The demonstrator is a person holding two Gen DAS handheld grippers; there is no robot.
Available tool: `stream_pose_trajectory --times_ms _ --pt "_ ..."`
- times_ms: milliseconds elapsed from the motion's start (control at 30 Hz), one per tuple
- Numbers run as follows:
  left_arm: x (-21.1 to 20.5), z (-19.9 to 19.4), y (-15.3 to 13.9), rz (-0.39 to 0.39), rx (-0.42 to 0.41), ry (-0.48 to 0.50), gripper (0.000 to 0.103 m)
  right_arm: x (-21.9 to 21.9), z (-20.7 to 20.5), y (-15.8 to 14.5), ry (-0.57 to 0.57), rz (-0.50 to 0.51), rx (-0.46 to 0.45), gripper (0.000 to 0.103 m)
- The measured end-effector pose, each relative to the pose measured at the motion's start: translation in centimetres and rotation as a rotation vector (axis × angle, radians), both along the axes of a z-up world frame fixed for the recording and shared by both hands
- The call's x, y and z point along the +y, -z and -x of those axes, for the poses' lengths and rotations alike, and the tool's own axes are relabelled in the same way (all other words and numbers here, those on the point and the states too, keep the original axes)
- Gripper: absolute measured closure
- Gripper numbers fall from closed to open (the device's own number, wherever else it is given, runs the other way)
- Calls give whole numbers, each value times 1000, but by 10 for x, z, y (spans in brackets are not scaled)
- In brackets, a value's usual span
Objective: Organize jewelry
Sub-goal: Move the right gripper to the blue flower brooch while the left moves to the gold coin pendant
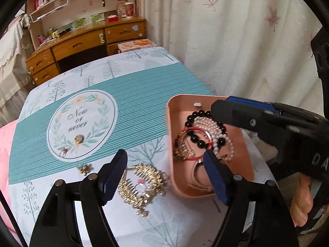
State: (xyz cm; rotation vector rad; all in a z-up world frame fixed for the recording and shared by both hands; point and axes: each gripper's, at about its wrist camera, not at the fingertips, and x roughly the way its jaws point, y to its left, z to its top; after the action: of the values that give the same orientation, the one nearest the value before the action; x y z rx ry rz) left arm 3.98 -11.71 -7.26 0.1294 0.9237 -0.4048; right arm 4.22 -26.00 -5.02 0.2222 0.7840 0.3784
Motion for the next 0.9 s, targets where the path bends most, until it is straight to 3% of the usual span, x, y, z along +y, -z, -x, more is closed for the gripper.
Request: stream_pose_trajectory --times_ms 267,900 --pt "21 4 0 23 -1 -34 28 17 4 10 -4 -10 43 75" --pt "86 8 19 32 44 -142 28 76 2 29 -74 76 126 75"
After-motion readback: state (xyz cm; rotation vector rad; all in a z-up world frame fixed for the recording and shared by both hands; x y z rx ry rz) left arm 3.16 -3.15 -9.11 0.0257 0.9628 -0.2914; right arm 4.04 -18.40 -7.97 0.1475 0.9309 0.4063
